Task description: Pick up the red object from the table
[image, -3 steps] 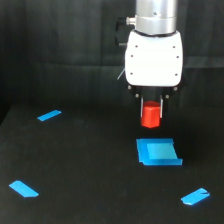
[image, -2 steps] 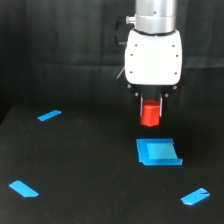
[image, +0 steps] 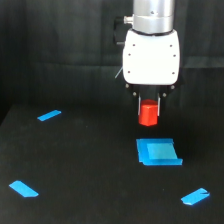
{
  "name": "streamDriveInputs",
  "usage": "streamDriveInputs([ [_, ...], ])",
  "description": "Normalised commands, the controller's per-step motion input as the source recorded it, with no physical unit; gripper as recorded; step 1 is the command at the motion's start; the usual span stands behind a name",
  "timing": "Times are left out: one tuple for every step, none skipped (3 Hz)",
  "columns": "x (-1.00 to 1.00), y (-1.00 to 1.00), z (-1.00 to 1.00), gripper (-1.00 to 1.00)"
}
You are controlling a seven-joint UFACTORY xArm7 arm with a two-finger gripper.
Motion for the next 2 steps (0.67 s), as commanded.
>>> streamDriveInputs([
  [-0.02,0.09,0.02,-0.99],
  [0.08,0.02,0.12,-0.94],
])
